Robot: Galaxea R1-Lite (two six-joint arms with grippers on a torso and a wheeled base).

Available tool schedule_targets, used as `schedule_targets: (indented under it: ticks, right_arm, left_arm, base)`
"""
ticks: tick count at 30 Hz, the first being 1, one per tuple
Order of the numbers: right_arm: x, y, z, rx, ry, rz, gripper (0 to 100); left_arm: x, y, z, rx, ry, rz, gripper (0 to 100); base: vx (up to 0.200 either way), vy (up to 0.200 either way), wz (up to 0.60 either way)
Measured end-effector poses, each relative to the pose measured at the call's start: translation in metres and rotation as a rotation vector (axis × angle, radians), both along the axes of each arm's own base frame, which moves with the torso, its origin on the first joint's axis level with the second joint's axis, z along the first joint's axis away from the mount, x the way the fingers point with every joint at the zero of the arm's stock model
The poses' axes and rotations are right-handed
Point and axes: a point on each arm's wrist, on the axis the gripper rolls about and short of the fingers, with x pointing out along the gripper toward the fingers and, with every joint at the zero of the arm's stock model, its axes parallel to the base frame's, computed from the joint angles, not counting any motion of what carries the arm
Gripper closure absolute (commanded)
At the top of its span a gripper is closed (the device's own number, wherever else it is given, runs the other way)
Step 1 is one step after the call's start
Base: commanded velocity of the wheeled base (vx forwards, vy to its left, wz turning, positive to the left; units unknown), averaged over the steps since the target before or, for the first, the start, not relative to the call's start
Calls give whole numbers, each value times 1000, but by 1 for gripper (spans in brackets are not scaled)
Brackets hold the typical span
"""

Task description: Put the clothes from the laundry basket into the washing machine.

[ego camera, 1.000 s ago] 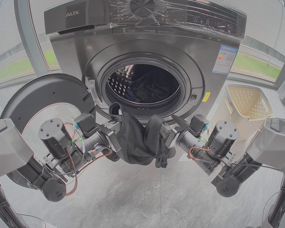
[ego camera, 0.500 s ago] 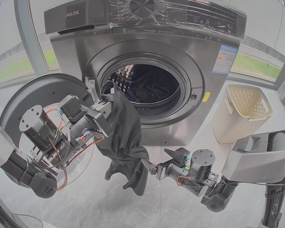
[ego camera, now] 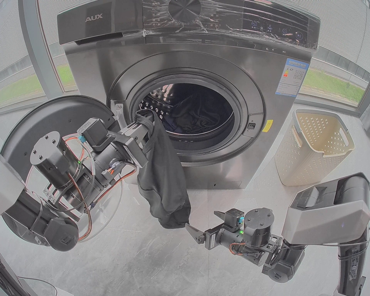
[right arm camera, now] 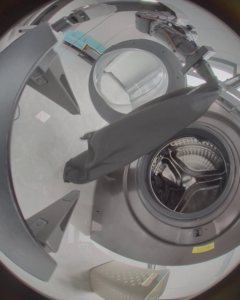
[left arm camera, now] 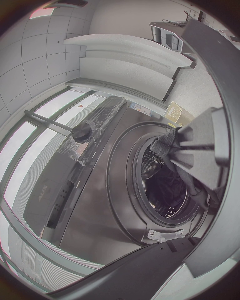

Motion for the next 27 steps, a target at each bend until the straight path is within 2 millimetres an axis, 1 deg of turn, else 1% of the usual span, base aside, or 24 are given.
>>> schedule_targets:
  ticks: [4,9,13,16,20,27]
  right_arm:
    - [2,11,16,47,-54,26,0]
    - [-1,36,44,138,-148,101,0]
    - [4,55,62,203,-218,128,0]
    - [11,66,69,238,-261,133,0]
    - [21,77,72,265,-300,133,0]
    - [30,92,67,273,-322,138,0]
  left_arm:
    - [2,-1,-4,5,10,7,100]
    - [6,-3,-8,6,23,27,100]
    - [9,-4,-10,5,28,37,100]
    - [10,-6,-10,2,27,44,100]
    - [12,-6,-7,-7,19,51,100]
    - [13,-8,-3,-25,6,72,100]
  base:
    - [0,0,0]
    - [0,0,0]
    - [0,0,0]
    - [0,0,0]
    - [0,0,0]
    - [0,0,0]
